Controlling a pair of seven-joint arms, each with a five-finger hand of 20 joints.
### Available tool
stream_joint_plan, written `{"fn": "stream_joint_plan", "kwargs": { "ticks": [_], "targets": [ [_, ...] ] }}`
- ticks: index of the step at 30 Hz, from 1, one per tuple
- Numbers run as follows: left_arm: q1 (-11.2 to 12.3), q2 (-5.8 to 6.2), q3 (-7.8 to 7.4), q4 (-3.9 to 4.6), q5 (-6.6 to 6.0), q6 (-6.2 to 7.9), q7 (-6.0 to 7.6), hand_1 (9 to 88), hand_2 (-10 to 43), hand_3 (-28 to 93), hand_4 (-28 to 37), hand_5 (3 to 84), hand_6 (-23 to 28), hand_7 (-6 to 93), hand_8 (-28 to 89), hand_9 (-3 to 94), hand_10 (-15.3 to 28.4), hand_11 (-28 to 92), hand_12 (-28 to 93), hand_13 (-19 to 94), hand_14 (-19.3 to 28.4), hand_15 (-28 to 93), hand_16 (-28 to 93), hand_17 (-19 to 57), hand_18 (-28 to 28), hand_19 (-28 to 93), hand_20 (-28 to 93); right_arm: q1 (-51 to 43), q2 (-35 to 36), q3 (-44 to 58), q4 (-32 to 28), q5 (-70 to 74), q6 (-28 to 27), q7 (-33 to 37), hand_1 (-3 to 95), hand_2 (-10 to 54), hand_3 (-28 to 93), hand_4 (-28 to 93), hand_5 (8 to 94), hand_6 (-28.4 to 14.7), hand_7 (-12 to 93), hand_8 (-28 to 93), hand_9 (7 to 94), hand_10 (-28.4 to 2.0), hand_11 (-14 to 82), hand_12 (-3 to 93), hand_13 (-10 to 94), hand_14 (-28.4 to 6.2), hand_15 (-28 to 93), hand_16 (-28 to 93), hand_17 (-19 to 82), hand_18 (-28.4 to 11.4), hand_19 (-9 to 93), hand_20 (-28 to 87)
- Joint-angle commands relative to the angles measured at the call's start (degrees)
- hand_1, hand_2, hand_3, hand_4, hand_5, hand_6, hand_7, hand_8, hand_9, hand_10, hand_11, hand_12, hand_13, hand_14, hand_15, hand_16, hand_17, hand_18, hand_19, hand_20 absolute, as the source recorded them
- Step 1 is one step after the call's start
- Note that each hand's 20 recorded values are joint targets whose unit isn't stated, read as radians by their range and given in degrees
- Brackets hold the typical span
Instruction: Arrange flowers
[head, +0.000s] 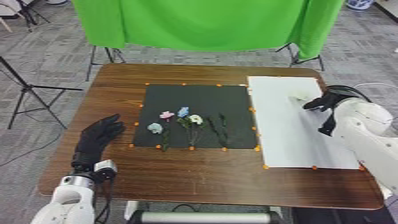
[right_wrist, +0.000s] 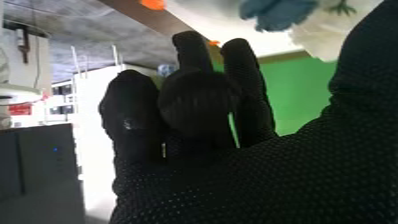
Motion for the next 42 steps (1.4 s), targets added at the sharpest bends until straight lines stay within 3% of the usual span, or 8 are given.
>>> {"fn": "stream_joint_plan", "kwargs": {
  "ticks": [1, 11, 15, 20, 23, 33, 37, 42],
  "targets": [
    [1.7, -0.98, 0.96, 1.81, 0.05, -0.34, -2.31, 21.9, -5.3, 68, -28.3, 50.0, 1.0, 17.0, -7, 48.6, 13.1, 19, 15, 41, 16.4, 21, 1, 10.4, 12.4, 9, 21, -2.2, -0.9, -1.4, 0.5, -2.1, 5.2, -0.4, 31.7, -9.5, 67, -21, 49.6, -0.2, 13, -7, 55.9, -16.2, 13.8, 21.1, 84, -3.5, 74, 27, 62, -17.3, 93, 64],
    [2.0, -1.16, 0.80, 1.71, 0.02, -0.13, -2.45, 22.0, -5.0, 68, -28.3, 50.0, 1.0, 17.1, -7, 48.6, 13.1, 19, 14, 41, 16.4, 21, 1, 10.3, 12.4, 9, 21, -2.9, -2.0, -2.5, 1.1, -2.2, 4.7, -0.1, 37.3, -9.5, 70, -21, 53.0, 1.3, 16, -8, 59.8, -15.2, 17.1, 21.3, 85, -2.9, 76, 27, 64, -17.0, 93, 66],
    [2.1, -1.18, 0.69, 1.66, 0.02, -0.10, -2.39, 21.9, -4.9, 68, -28.3, 50.0, 1.0, 17.1, -7, 48.6, 13.2, 19, 14, 41, 16.5, 21, 1, 10.3, 12.4, 9, 21, -2.5, -1.8, -4.5, 1.6, -3.7, 10.1, -1.0, 45.1, -9.5, 71, -22, 58.3, 2.7, 18, -10, 66.6, -12.9, 21.1, 21.3, 87, -2.0, 75, 26, 65, -16.5, 93, 65],
    [2.1, -1.11, 0.62, 1.67, 0.06, -0.07, -2.54, 22.0, -4.8, 68, -28.3, 50.1, 1.0, 17.1, -7, 48.6, 13.1, 19, 15, 41, 16.4, 21, 1, 10.3, 12.4, 9, 21, -1.9, -1.0, -4.9, 0.4, -4.2, 14.8, -1.4, 56.7, -9.5, 63, -22, 71.1, 1.9, 22, 5, 82.6, -9.5, 11.0, 37.9, 90, -0.9, 74, 27, 67, -16.0, 93, 65],
    [2.2, -1.16, 0.54, 1.61, 0.04, 0.00, -2.54, 21.9, -4.8, 68, -28.3, 50.1, 1.1, 17.0, -7, 48.6, 13.1, 19, 15, 41, 16.4, 21, 1, 10.3, 12.4, 9, 21, -2.0, -0.3, -4.0, -1.5, -3.5, 15.8, -1.9, 60.1, -9.5, 63, -22, 77.8, 1.4, 25, 8, 88.4, -7.7, 11.5, 41.7, 90, -0.4, 75, 27, 68, -15.8, 93, 64],
    [2.7, -0.86, 0.12, 1.26, -0.15, 0.29, -2.64, 21.9, -4.8, 68, -28.3, 50.0, 1.1, 17.0, -7, 48.6, 13.1, 19, 14, 41, 16.4, 21, 1, 10.1, 12.5, 9, 21, 1.0, -0.1, -4.4, -13.2, -1.7, 17.4, -7.3, 60.4, -9.5, 63, -21, 79.1, 1.2, 25, 7, 88.9, -7.8, 10.7, 42.9, 90, 0.1, 75, 28, 68, -15.6, 93, 64],
    [2.5, -1.00, 0.65, 1.41, 0.03, -0.05, -2.66, 21.8, -4.7, 68, -28.3, 50.1, 1.1, 17.0, -7, 48.5, 13.1, 19, 15, 40, 16.6, 21, 1, 10.0, 12.6, 9, 21, 7.2, -3.4, -11.3, -14.2, -0.1, 17.6, -12.5, 60.3, -9.5, 63, -21, 79.1, 1.4, 25, 7, 88.5, -8.5, 10.3, 42.8, 90, 0.2, 76, 29, 68, -15.5, 93, 64],
    [1.8, -0.98, 1.55, 1.67, 0.21, -0.46, -2.69, 21.8, -4.7, 68, -28.3, 50.1, 1.1, 16.9, -7, 48.5, 13.2, 19, 15, 40, 16.6, 21, 1, 10.0, 12.6, 9, 21, 15.1, -7.2, -23.3, -10.9, -1.1, 19.5, -20.1, 60.0, -9.5, 64, -21, 79.2, 2.0, 25, 6, 88.8, -9.3, 9.6, 42.7, 90, 0.4, 76, 29, 68, -15.2, 93, 64]
  ]
}}
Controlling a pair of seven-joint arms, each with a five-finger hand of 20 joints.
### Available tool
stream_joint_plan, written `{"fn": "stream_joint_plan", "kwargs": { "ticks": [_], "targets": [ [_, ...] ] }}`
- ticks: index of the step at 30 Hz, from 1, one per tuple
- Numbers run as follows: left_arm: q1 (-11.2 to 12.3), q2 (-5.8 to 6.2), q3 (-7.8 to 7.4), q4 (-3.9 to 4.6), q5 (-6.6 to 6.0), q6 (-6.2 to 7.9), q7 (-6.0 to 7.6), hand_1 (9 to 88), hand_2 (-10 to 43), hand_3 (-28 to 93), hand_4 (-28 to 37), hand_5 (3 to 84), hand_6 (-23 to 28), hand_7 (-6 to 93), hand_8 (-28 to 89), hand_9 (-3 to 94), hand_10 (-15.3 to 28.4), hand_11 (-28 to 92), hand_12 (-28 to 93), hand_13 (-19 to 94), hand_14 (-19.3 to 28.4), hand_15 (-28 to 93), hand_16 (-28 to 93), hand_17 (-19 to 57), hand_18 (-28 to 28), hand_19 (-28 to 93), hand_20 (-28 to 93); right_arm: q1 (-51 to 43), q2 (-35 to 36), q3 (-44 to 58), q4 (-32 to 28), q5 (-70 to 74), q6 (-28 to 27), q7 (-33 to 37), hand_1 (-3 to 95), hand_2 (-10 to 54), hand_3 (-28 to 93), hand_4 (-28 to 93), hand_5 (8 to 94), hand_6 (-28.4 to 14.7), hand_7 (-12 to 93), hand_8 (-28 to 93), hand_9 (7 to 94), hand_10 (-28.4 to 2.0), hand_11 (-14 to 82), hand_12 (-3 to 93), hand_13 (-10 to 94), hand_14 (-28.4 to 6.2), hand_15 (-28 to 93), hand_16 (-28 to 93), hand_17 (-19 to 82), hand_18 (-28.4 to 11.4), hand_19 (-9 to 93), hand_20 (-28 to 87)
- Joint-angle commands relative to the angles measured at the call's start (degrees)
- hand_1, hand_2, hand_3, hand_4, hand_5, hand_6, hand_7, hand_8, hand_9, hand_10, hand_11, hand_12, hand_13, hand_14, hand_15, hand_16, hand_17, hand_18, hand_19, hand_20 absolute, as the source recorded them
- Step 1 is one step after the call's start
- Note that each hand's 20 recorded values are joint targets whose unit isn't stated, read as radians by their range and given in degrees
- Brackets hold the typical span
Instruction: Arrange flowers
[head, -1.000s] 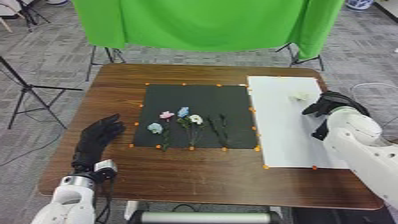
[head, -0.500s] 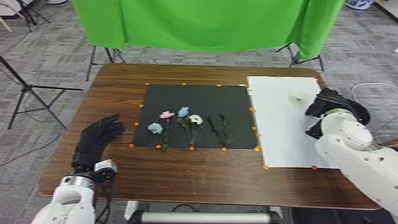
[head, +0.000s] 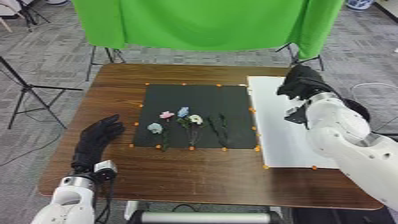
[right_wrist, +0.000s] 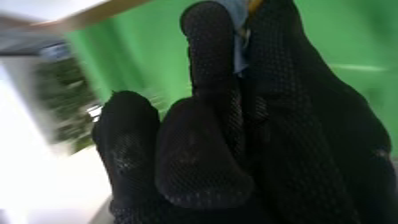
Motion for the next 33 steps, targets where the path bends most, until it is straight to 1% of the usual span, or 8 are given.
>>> {"fn": "stream_joint_plan", "kwargs": {
  "ticks": [1, 6, 10, 14, 17, 21, 26, 33],
  "targets": [
    [1.2, -0.47, 1.96, 2.09, 0.23, -0.50, -2.28, 21.8, -4.8, 68, -28.3, 50.1, 1.1, 17.0, -7, 48.5, 13.1, 19, 15, 40, 16.6, 21, 1, 10.0, 12.6, 9, 21, 11.9, -8.3, -14.9, 2.0, -1.7, 3.4, -9.7, 60.0, -9.5, 64, -21, 79.3, 2.0, 26, 6, 88.8, -9.4, 9.5, 42.8, 90, 0.5, 76, 29, 68, -15.3, 93, 65],
    [1.4, -0.49, 1.86, 2.08, 0.13, -0.48, -2.42, 21.9, -4.6, 68, -28.3, 49.9, 1.0, 17.0, -7, 48.5, 13.1, 19, 15, 40, 16.5, 21, 1, 10.0, 12.6, 9, 21, 14.0, -11.1, -21.5, 5.9, -5.7, 9.5, -15.5, 60.0, -9.5, 64, -22, 79.3, 2.4, 26, 5, 88.6, -9.4, 8.9, 42.7, 90, 0.4, 76, 29, 68, -15.1, 93, 65],
    [1.7, -0.60, 1.76, 2.06, 0.10, -0.59, -2.51, 21.9, -4.6, 68, -28.3, 50.0, 1.0, 17.0, -7, 48.5, 13.1, 19, 15, 40, 16.5, 21, 1, 10.0, 12.7, 9, 21, 15.7, -11.8, -25.3, 8.7, -8.6, 10.0, -16.4, 60.0, -9.5, 63, -22, 79.0, 2.7, 26, 5, 88.5, -9.3, 8.6, 42.6, 90, 0.3, 77, 29, 68, -14.8, 93, 66],
    [1.5, -0.49, 1.80, 2.23, 0.10, -0.75, -2.62, 21.8, -4.6, 68, -28.3, 50.0, 1.0, 17.1, -7, 48.5, 13.1, 19, 14, 40, 16.5, 21, 1, 10.0, 12.7, 9, 21, 16.1, -11.8, -26.4, 10.2, -9.6, 8.4, -15.9, 60.0, -9.5, 63, -22, 78.8, 2.9, 27, 4, 88.0, -9.1, 7.6, 41.7, 89, 0.3, 77, 29, 67, -14.7, 93, 66],
    [1.8, -0.48, 1.54, 2.02, 0.09, -0.68, -2.90, 21.9, -4.5, 68, -28.3, 50.0, 1.0, 17.1, -7, 48.5, 13.1, 19, 14, 40, 16.5, 21, 1, 10.0, 12.7, 9, 21, 16.5, -11.9, -27.3, 11.1, -10.7, 7.2, -15.7, 59.9, -9.5, 63, -23, 78.7, 2.9, 27, 4, 87.9, -9.1, 7.3, 41.3, 89, 0.3, 77, 29, 67, -14.8, 93, 66],
    [1.6, -0.22, 1.52, 2.11, 0.01, -0.68, -2.80, 21.9, -4.6, 68, -28.3, 50.1, 1.0, 17.1, -7, 48.6, 13.2, 19, 14, 40, 16.6, 21, 1, 10.0, 12.6, 9, 21, 17.8, -12.4, -28.5, 12.1, -11.2, 4.8, -15.4, 59.9, -9.5, 63, -22, 78.4, 3.1, 28, 4, 87.7, -9.0, 7.0, 40.9, 89, 0.2, 77, 29, 67, -14.7, 93, 66],
    [1.1, -0.24, 1.88, 2.42, 0.13, -1.22, -2.72, 21.7, -4.6, 68, -28.3, 50.0, 1.0, 17.0, -7, 48.6, 13.1, 19, 14, 40, 16.6, 21, 1, 10.0, 12.7, 9, 21, 18.7, -13.1, -29.6, 13.4, -9.2, 3.5, -14.3, 59.6, -9.5, 63, -22, 77.9, 3.2, 28, 4, 87.3, -8.9, 6.9, 40.9, 89, 0.2, 77, 29, 67, -14.8, 93, 66],
    [1.0, -0.22, 1.93, 2.50, 0.04, -1.06, -2.40, 21.6, -4.8, 68, -28.3, 50.0, 1.0, 17.0, -7, 48.5, 13.1, 19, 15, 40, 16.5, 21, 1, 9.9, 12.6, 9, 21, 19.7, -14.0, -29.6, 13.9, -9.0, 1.7, -13.7, 58.5, -9.5, 64, -22, 76.7, 3.5, 29, 4, 86.2, -8.8, 6.2, 40.0, 88, 0.0, 77, 30, 67, -15.0, 93, 66]
  ]
}}
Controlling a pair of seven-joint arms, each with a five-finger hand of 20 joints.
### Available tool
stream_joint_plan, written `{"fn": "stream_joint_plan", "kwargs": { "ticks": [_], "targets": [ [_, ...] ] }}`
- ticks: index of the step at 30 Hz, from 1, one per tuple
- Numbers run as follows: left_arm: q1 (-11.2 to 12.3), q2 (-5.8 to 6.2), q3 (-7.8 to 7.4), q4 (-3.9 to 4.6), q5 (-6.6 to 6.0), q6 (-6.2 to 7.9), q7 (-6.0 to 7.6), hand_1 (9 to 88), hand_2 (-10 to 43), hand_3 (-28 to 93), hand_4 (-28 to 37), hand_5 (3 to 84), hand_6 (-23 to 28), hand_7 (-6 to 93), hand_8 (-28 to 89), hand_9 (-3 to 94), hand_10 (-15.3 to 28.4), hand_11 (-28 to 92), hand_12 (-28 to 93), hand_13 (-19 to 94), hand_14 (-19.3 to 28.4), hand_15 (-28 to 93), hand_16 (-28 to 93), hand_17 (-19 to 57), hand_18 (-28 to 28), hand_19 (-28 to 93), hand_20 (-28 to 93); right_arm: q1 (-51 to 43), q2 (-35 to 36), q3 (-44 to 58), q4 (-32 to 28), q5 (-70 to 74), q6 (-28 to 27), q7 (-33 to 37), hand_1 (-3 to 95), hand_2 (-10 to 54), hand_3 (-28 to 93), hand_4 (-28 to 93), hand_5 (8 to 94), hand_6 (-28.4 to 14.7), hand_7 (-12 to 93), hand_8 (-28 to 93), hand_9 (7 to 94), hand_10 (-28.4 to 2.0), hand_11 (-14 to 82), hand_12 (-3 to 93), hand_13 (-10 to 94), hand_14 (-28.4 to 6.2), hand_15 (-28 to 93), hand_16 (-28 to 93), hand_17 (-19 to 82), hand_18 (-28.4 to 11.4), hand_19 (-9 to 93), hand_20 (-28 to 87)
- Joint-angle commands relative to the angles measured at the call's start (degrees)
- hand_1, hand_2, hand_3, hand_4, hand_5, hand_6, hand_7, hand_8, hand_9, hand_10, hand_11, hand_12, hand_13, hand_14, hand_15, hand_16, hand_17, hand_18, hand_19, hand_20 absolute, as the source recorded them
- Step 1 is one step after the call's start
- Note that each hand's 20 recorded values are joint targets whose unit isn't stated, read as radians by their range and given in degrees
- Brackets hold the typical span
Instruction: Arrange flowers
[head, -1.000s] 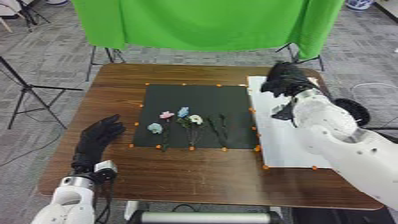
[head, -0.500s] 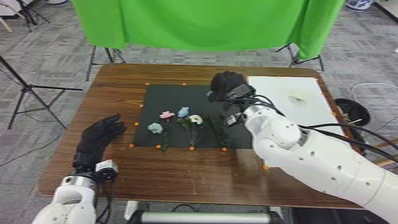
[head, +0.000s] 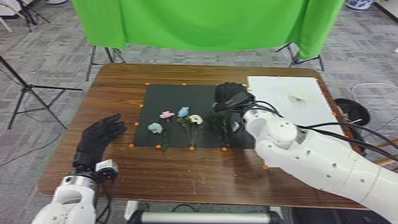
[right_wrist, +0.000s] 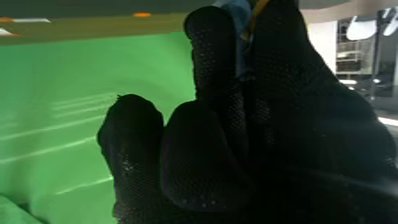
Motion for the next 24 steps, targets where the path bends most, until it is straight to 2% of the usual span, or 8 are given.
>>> {"fn": "stream_joint_plan", "kwargs": {
  "ticks": [1, 7, 14, 17, 24],
  "targets": [
    [1.7, -0.37, 1.44, 2.16, -0.13, -0.71, -1.94, 21.6, -4.8, 68, -28.3, 50.0, 1.0, 17.0, -7, 48.5, 13.1, 19, 15, 40, 16.5, 21, 1, 9.9, 12.7, 9, 21, 2.2, -1.2, -0.2, 0.7, 0.9, -1.3, 0.9, 58.3, -9.5, 64, -22, 76.3, 3.6, 29, 4, 86.0, -8.8, 6.0, 39.6, 88, 0.0, 77, 30, 67, -15.0, 93, 66],
    [1.2, -0.33, 1.54, 2.41, 0.05, -0.96, -2.07, 21.7, -4.9, 69, -28.3, 49.8, 1.1, 16.9, -7, 48.5, 13.1, 19, 14, 40, 16.5, 21, 1, 9.9, 12.6, 9, 21, 2.0, -0.9, 0.5, 0.1, 1.3, -3.5, 1.5, 55.9, -9.5, 64, -20, 73.8, 3.3, 27, 3, 82.6, -8.9, 4.8, 37.0, 88, -0.1, 77, 30, 66, -15.0, 93, 66],
    [1.5, -0.35, 1.36, 2.28, -0.03, -0.77, -2.07, 21.5, -5.1, 69, -28.3, 49.9, 1.1, 16.9, -6, 48.4, 13.1, 19, 15, 40, 16.6, 21, 1, 9.9, 12.6, 9, 21, 1.8, -0.5, 1.2, -1.0, 1.6, -6.5, 2.1, 53.1, -9.5, 64, -20, 70.1, 2.8, 27, 3, 74.3, -10.0, 11.9, 27.7, 87, 0.2, 77, 29, 65, -14.8, 93, 65],
    [1.4, -0.35, 1.33, 2.29, -0.04, -0.72, -2.07, 21.6, -5.2, 69, -28.3, 49.8, 1.1, 16.9, -6, 48.4, 13.1, 19, 15, 40, 16.6, 21, 1, 9.9, 12.6, 9, 21, 1.6, -0.3, 1.7, -1.4, 1.9, -8.5, 1.9, 51.8, -9.5, 65, -20, 68.6, 2.6, 27, 2, 70.7, -10.5, 14.9, 19.0, 86, 0.2, 77, 29, 65, -14.5, 93, 64],
    [1.6, -0.36, 1.29, 2.16, -0.06, -0.67, -2.08, 21.9, -5.4, 69, -28.3, 49.7, 1.0, 16.8, -6, 48.4, 13.1, 19, 15, 40, 16.6, 21, 1, 9.9, 12.6, 9, 21, 1.4, 0.3, 3.3, -2.7, 2.4, -11.9, 1.3, 45.7, -9.5, 68, -19, 65.8, 2.6, 24, 1, 67.8, -11.0, 13.7, 17.4, 86, 0.0, 75, 28, 64, -14.6, 93, 61]
  ]
}}
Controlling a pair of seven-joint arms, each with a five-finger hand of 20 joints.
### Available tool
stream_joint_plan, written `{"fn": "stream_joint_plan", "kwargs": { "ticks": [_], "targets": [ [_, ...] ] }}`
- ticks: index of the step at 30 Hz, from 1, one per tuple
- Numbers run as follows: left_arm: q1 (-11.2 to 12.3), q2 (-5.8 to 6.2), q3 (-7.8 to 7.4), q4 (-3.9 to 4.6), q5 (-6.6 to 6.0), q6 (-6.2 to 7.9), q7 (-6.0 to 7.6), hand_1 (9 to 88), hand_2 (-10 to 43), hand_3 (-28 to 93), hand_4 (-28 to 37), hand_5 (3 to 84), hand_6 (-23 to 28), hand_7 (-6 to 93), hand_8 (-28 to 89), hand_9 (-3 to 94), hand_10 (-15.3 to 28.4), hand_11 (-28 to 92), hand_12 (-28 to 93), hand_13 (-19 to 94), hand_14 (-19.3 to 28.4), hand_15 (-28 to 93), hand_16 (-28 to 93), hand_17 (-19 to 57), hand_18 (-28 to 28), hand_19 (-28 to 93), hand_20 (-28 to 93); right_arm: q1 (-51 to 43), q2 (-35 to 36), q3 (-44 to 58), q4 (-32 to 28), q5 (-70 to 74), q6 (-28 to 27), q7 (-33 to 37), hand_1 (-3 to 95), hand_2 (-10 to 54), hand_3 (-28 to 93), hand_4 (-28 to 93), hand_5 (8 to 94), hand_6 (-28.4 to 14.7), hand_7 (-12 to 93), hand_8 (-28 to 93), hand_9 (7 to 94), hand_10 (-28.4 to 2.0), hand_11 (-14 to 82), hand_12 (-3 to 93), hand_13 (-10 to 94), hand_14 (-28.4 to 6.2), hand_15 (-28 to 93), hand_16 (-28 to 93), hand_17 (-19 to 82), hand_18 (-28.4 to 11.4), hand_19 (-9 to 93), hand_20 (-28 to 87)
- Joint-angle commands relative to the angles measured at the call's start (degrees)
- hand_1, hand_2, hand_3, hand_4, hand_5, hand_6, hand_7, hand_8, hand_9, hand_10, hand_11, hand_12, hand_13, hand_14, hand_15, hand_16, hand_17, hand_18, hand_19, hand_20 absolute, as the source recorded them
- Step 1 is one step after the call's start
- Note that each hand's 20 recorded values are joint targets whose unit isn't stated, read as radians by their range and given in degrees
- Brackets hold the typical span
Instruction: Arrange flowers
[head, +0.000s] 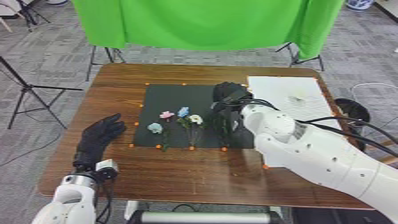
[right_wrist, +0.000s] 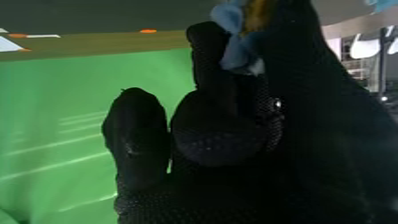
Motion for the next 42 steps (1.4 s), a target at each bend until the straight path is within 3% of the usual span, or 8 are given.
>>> {"fn": "stream_joint_plan", "kwargs": {
  "ticks": [1, 4, 20, 27, 32, 37, 42],
  "targets": [
    [1.6, -0.32, 1.31, 2.12, 0.01, -0.79, -2.20, 21.9, -5.4, 69, -28.3, 49.7, 1.1, 16.8, -6, 48.4, 13.1, 19, 15, 40, 16.6, 21, 1, 9.9, 12.6, 9, 21, 0.3, 1.2, 1.9, -1.8, 0.0, -3.7, -0.5, 42.5, -9.5, 72, -20, 64.4, 3.1, 24, -4, 66.9, -11.5, 13.3, 17.2, 86, 0.0, 75, 28, 64, -14.7, 93, 61],
    [1.6, -0.31, 1.28, 2.06, 0.03, -0.74, -2.26, 22.0, -5.4, 69, -28.3, 49.7, 1.0, 16.9, -6, 48.4, 13.1, 19, 15, 40, 16.7, 21, 1, 9.9, 12.6, 9, 21, 0.0, 1.4, 2.5, -1.9, 0.2, -5.6, -0.5, 40.1, -9.5, 74, -20, 62.8, 2.8, 22, -11, 64.9, -11.6, 12.2, 17.1, 86, -0.1, 74, 28, 63, -14.7, 93, 60],
    [1.7, -0.45, 1.29, 1.84, -0.02, -0.36, -2.07, 22.4, -5.7, 69, -28.3, 49.7, 1.0, 17.0, -7, 48.3, 13.0, 19, 15, 40, 16.6, 21, 1, 9.8, 12.7, 9, 21, -0.4, 2.7, 6.5, -2.8, 0.1, -10.3, -1.3, 34.4, -9.5, 74, -19, 52.9, 1.3, 18, -10, 56.4, -11.8, 8.9, 17.1, 84, -0.7, 74, 28, 61, -14.9, 93, 57],
    [2.0, -0.25, 1.12, 1.80, -0.08, -0.42, -2.30, 22.3, -5.8, 69, -28.3, 49.6, 0.9, 17.0, -7, 48.3, 13.0, 19, 15, 40, 16.5, 21, 1, 9.8, 12.7, 9, 21, 1.2, 6.2, 12.5, -5.1, 2.7, -5.6, -0.4, 33.1, -9.5, 74, -19, 52.0, 0.8, 17, -9, 55.3, -12.1, 8.4, 17.6, 84, -0.8, 74, 28, 61, -15.1, 93, 57],
    [2.1, -0.16, 1.18, 1.63, 0.03, -0.42, -2.53, 22.4, -5.7, 69, -28.3, 49.6, 1.0, 17.0, -7, 48.3, 13.0, 19, 15, 40, 16.5, 21, 1, 9.7, 12.7, 9, 21, 3.2, 7.5, 13.4, -2.7, 1.7, -1.7, 4.9, 31.4, -9.5, 73, -18, 52.2, 0.5, 16, -9, 55.8, -12.5, 8.3, 17.7, 84, -1.0, 74, 28, 61, -15.1, 93, 57],
    [1.8, -0.13, 1.29, 1.69, 0.09, -0.62, -2.56, 22.5, -5.7, 69, -28.3, 49.7, 0.9, 17.0, -7, 48.2, 13.0, 19, 15, 40, 16.5, 21, 1, 9.7, 12.7, 9, 21, 4.4, 8.1, 11.7, 2.7, 1.2, -7.8, 12.6, 28.2, -9.5, 71, -17, 48.5, -0.6, 12, -7, 50.2, -15.1, 6.2, 16.8, 83, -1.8, 74, 28, 60, -15.9, 93, 57],
    [2.5, -0.23, 1.04, 1.48, 0.07, -1.03, -3.09, 22.5, -5.6, 69, -28.3, 49.7, 1.0, 17.0, -7, 48.2, 13.0, 19, 15, 40, 16.5, 21, 1, 9.7, 12.7, 9, 21, 2.8, 8.9, 12.0, 6.1, 0.6, -13.9, 16.5, 25.1, -9.5, 68, -18, 38.6, -1.8, 7, -6, 40.4, -18.2, 4.0, 15.0, 79, -4.0, 73, 28, 56, -18.1, 93, 54]
  ]
}}
